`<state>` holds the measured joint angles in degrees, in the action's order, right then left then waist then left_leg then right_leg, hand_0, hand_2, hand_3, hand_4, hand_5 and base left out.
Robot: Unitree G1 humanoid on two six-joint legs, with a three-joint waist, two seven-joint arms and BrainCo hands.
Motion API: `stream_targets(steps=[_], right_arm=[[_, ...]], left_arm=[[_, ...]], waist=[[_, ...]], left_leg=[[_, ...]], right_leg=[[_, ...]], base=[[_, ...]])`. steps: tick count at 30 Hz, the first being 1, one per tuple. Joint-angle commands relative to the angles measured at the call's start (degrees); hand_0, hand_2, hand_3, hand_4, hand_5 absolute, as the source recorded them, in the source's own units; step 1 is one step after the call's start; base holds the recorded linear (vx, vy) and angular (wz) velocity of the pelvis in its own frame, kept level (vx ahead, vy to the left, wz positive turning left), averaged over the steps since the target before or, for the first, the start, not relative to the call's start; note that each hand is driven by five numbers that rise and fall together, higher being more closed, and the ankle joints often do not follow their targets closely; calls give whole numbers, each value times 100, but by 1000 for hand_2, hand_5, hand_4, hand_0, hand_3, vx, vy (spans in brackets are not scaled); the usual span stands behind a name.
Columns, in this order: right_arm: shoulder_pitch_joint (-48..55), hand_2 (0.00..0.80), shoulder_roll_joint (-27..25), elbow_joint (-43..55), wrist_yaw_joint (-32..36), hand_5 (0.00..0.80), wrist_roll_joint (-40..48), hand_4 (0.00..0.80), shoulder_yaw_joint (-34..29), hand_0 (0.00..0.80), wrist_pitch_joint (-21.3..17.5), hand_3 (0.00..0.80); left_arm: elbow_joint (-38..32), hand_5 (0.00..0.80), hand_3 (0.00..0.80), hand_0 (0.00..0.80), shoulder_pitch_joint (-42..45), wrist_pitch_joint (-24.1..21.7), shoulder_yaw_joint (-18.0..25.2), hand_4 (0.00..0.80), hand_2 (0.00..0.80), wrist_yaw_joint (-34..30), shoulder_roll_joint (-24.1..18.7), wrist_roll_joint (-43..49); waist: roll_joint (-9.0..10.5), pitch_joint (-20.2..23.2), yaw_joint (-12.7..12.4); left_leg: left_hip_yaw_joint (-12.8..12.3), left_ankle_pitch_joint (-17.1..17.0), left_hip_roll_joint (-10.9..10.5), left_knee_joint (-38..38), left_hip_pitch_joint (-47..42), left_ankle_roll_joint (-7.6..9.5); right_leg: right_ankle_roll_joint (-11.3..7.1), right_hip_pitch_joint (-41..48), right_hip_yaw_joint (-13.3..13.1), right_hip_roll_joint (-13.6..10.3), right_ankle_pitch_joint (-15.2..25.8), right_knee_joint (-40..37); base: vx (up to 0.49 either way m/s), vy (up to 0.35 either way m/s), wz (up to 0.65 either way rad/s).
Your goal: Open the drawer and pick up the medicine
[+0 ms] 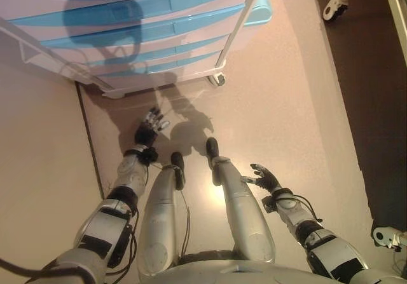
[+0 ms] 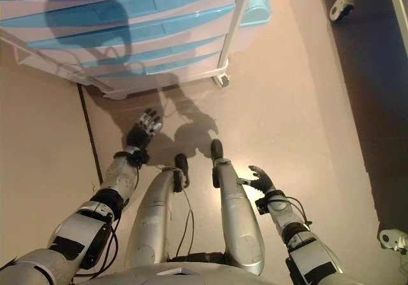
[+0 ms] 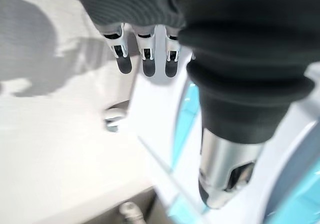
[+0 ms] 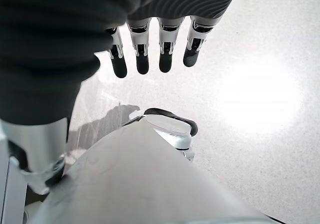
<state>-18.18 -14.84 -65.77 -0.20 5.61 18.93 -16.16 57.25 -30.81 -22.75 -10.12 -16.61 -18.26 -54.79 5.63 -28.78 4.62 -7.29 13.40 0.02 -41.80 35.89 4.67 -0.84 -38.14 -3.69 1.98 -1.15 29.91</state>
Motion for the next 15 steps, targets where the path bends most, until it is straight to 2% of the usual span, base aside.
stream_targets(steps=[1, 6, 15], right_arm=[[761, 0, -371, 95, 6, 0, 17, 0, 325, 0, 189, 0], [947, 0, -355, 157, -112, 0, 124, 0, 310, 0, 125, 0], [996, 0, -338, 294, -229, 0, 237, 0, 405, 0, 84, 0]], left_arm=[[-371, 0, 0, 0, 5, -287, 334, 0, 0, -292, -192, -798], [-633, 0, 0, 0, -452, -297, 506, 0, 0, -868, -509, -1689], [-1482, 0, 0, 0, -1091, -145, 490, 0, 0, -1785, -789, -2544]], waist=[[-10, 254, 14], [54, 255, 105], [36, 153, 163]], left_leg=[[42, -334, -382, 588, 63, 217], [19, -245, -368, 501, 159, 243], [48, -235, -426, 773, 1, 240]], right_leg=[[171, 78, 293, 194, 21, 78], [147, 48, 212, 233, 69, -13], [148, 182, 91, 303, 74, -283]], base=[[49, -22, -10], [32, -28, -7], [-4, -19, -6]])
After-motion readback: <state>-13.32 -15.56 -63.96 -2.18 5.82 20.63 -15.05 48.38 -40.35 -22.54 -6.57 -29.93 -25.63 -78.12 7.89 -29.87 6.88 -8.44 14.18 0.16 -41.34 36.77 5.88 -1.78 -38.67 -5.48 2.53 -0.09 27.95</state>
